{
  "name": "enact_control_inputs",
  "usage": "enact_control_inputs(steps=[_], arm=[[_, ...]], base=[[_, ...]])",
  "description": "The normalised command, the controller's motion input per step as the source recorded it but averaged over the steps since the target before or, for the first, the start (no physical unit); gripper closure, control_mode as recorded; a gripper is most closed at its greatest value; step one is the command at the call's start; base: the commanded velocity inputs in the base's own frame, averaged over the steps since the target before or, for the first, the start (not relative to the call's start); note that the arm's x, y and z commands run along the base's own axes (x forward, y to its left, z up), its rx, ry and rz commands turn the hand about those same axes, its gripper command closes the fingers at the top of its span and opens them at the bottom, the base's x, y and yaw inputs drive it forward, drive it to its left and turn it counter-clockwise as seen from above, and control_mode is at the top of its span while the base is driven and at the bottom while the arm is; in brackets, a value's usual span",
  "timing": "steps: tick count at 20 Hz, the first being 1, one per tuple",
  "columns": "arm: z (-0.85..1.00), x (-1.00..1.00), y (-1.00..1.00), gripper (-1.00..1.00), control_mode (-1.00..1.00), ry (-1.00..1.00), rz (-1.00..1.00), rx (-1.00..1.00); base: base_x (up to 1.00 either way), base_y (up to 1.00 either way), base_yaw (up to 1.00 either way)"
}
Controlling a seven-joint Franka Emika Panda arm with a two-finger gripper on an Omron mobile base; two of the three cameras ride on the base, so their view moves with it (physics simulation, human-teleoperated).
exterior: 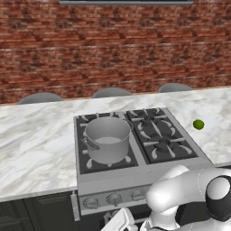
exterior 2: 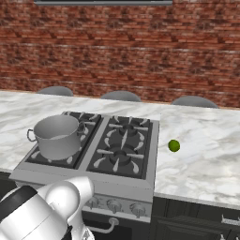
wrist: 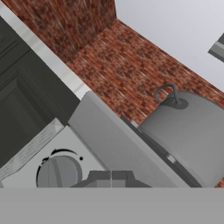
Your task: Turn on the burner for the pot on the stove. Wait thirty seconds for the pot to heat up. Then add the lime to the pot.
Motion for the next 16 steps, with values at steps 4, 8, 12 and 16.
enact_control_inputs(steps=[4,8,12,16], arm=[[0.00,0.00,0.00,1.00,-1.00,0.00,0.00,0.00],[0.00,0.00,0.00,1.00,-1.00,0.00,0.00,0.00],[0.00,0.00,0.00,1.00,-1.00,0.00,0.00,0.00],[0.00,0.00,0.00,1.00,-1.00,0.00,0.00,0.00]], base=[[0.00,0.00,0.00],[0.00,0.00,0.00],[0.00,0.00,0.00],[0.00,0.00,0.00]])
